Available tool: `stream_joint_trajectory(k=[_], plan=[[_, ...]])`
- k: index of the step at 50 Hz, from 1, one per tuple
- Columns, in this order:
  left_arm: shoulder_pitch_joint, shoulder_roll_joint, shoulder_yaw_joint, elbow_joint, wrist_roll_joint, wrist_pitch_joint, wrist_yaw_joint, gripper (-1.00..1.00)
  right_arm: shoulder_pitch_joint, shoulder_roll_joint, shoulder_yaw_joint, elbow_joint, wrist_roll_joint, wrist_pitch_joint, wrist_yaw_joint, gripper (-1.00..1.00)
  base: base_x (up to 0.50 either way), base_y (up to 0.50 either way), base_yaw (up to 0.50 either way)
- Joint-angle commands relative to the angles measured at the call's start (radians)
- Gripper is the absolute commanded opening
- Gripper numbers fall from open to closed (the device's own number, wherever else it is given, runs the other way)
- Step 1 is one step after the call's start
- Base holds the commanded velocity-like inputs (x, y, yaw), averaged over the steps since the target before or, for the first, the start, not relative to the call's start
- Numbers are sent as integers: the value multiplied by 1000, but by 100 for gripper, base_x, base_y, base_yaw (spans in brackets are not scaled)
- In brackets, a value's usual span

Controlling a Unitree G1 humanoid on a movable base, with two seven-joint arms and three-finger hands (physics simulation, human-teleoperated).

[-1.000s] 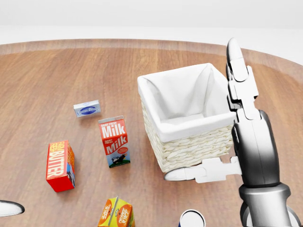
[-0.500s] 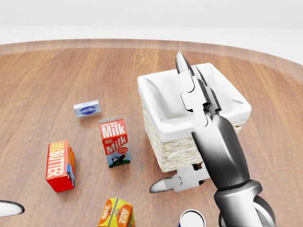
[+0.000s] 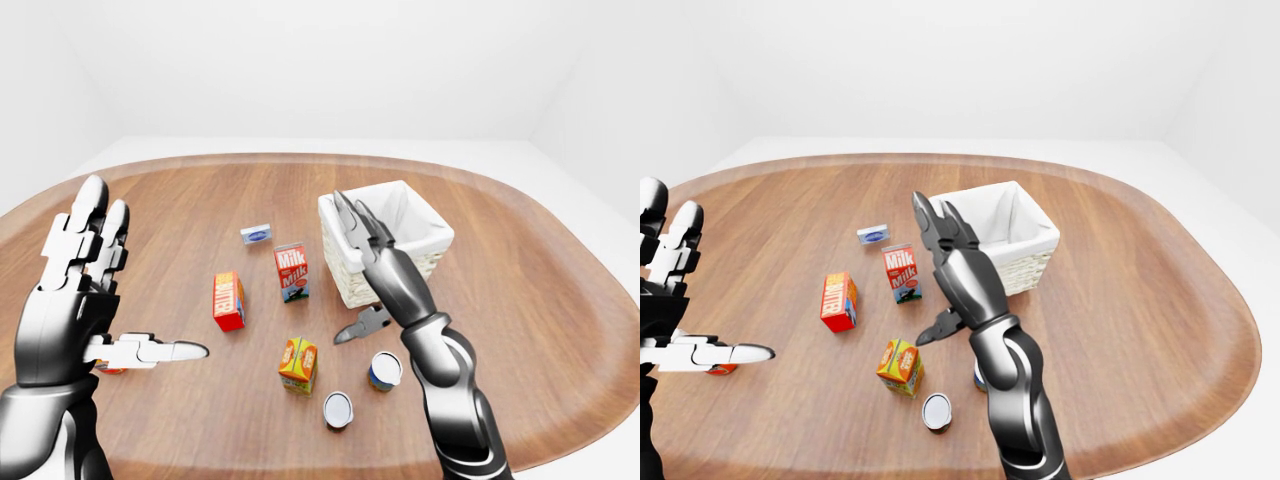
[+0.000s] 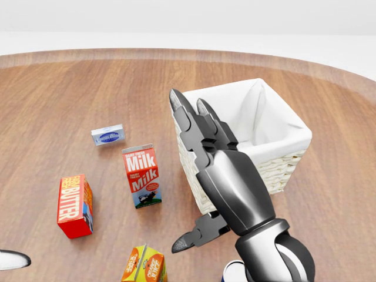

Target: Pick up the orange juice, and put it in the basket.

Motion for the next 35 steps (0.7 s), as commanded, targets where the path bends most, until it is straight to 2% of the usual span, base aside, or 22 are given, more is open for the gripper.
stream_joint_trajectory(k=[1,9,22,35], plan=[[-1,-1,0,-7,0,0,-1,100,-15,17,35,46,-52,-9,47,100,0,0,0],[0,-1,0,-4,0,0,-1,100,-34,31,44,63,-72,-11,68,100,0,0,0],[-1,-1,-4,3,2,0,0,100,-26,61,121,88,-148,-35,115,100,0,0,0],[1,-1,-4,-1,1,0,-2,100,-4,68,164,175,-189,-98,105,100,0,0,0]])
